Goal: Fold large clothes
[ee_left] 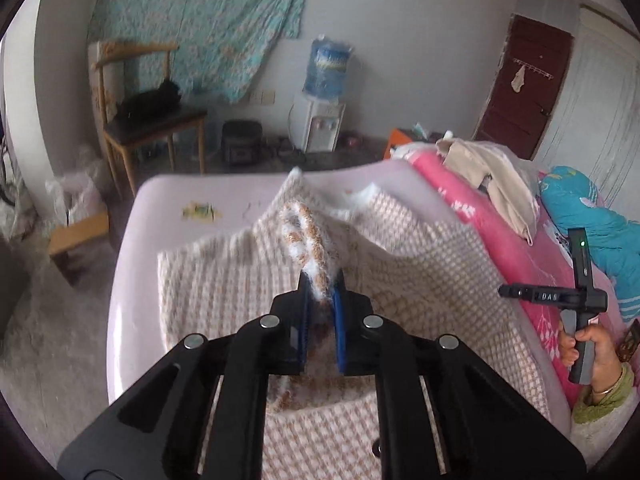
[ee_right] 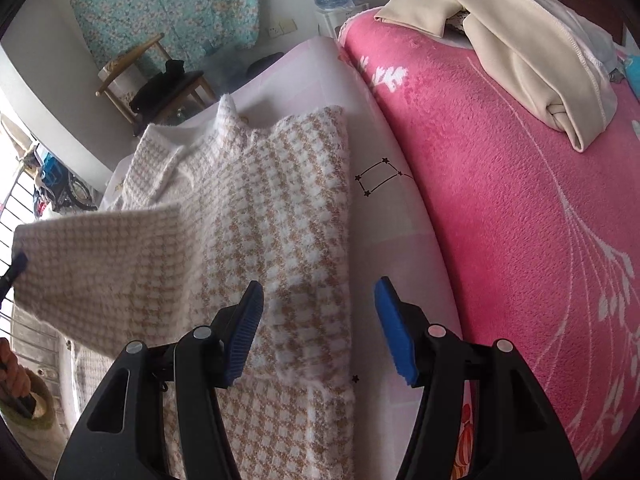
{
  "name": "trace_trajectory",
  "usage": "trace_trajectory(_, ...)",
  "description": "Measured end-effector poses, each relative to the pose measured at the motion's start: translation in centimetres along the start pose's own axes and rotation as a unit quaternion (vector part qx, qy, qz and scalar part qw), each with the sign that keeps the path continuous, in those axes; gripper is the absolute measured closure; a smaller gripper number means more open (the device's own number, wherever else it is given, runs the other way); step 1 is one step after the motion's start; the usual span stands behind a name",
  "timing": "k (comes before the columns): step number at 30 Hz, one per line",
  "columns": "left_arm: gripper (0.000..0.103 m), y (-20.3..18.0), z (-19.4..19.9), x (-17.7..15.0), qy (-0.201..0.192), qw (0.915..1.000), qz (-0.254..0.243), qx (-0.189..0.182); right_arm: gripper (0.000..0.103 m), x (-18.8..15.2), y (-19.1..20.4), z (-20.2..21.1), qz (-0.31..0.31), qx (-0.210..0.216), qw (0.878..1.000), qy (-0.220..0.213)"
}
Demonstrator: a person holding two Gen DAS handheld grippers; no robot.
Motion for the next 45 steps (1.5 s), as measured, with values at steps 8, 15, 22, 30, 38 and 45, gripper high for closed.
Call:
trace_trajectory(8, 0.092, 8.2, -9.5, -6.6, 0.120, 0.9872, 0.095, 0.046, 0.046, 0.5, -0.7, 0.0, 0.013, -0.023, 1.000, -0.003)
trace_trajectory(15, 0.081, 9.4, -9.3, -7.3, 0.093, 0.9875, 0.123, 0.033, 0.046, 1.1, -0.2, -0.1, 0.036, -0.038, 0.999, -0.013)
trace_trajectory(22, 0.079, 9.1, -7.0, -5.6, 0.043, 0.9889, 0.141, 0.014, 0.046, 3.8, 1.0, 0.2, 0.048, -0.042, 0.997, -0.040)
trace_trajectory(30, 0.069, 5.6, -9.8, -6.2, 0.083, 0.9924, 0.090, 0.014, 0.083, 6.4, 4.9, -3.5, 0.145, -0.065, 0.987, -0.027)
trace_trajectory(38, 0.070, 6.0, -10.5, -6.7, 0.086, 0.9922, 0.084, 0.033, 0.090, 7.5, 3.0, -4.3, 0.116, -0.094, 0.989, -0.012)
trace_trajectory(45, 0.054, 2.9, -9.8, -5.5, 0.076, 0.9960, 0.046, -0.003, 0.076, 4.0, 11.8, -3.3, 0.215, 0.006, 0.977, -0.006)
Point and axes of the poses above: each gripper's, at about its wrist camera, not at the fingertips, and z roughly against the way its jaws point, y to its left, x to its top, the point moved 8 cm from there along -z, roughly the way its jaws point, and after that the axes turned 3 degrees about y, right-handed, at the moved point
